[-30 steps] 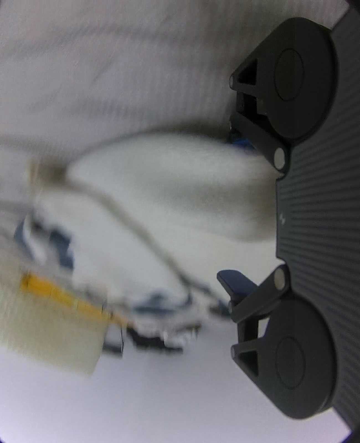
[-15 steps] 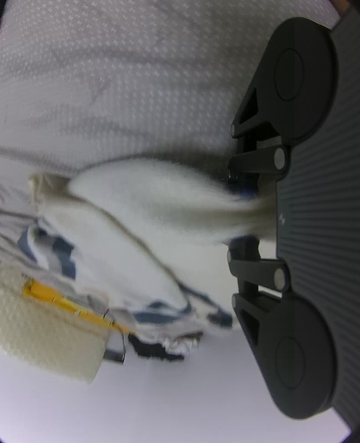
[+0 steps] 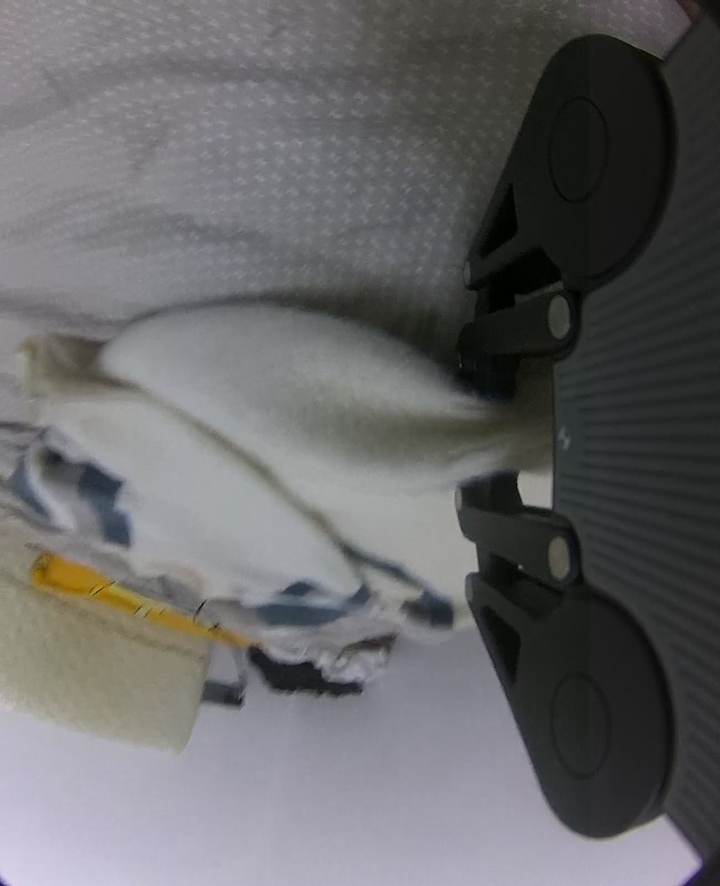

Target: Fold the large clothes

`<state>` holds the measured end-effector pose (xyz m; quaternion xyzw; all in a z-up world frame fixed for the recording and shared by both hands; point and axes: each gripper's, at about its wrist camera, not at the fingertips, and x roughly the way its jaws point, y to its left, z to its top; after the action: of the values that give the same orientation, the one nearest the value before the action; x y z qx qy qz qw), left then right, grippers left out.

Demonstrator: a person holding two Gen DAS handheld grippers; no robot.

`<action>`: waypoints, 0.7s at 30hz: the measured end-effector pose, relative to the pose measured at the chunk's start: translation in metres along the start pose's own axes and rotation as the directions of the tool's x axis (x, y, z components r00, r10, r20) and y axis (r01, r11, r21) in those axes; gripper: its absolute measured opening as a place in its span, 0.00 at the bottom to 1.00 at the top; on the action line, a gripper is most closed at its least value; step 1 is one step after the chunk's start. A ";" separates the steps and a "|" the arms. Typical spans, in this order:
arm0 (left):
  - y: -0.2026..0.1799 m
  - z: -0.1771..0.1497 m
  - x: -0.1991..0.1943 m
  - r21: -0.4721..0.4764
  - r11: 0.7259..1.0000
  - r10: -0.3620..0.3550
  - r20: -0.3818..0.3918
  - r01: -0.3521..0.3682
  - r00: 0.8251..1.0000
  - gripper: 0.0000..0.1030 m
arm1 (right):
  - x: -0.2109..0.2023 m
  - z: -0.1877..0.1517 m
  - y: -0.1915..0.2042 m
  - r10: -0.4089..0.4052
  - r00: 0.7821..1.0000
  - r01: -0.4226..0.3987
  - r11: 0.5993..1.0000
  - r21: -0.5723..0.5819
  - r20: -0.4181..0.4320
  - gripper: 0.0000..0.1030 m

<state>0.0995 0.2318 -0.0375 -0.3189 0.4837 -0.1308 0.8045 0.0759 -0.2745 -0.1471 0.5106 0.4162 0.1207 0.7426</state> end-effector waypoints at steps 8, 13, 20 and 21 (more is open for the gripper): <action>-0.026 -0.003 -0.082 -0.025 0.987 -0.153 0.197 0.161 0.968 0.12 | -0.067 0.025 0.048 0.316 0.946 -0.312 0.948 -0.062 0.072 0.15; -0.053 -0.029 -0.132 -0.001 0.969 -0.238 0.262 0.247 0.935 0.11 | -0.109 0.030 0.084 0.365 0.930 -0.354 0.922 -0.159 0.044 0.15; -0.075 -0.119 -0.189 0.023 0.948 -0.310 0.284 0.317 0.907 0.11 | -0.186 -0.007 0.081 0.315 0.949 -0.310 0.923 -0.227 -0.015 0.15; -0.075 -0.134 -0.195 0.017 0.945 -0.319 0.286 0.328 0.904 0.11 | -0.197 -0.015 0.077 0.312 0.950 -0.307 0.924 -0.227 -0.018 0.15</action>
<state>-0.1062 0.2242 0.1019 -0.4224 0.3053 -0.2075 0.8278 -0.0389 -0.3492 0.0140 0.4828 0.3069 0.2783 0.7715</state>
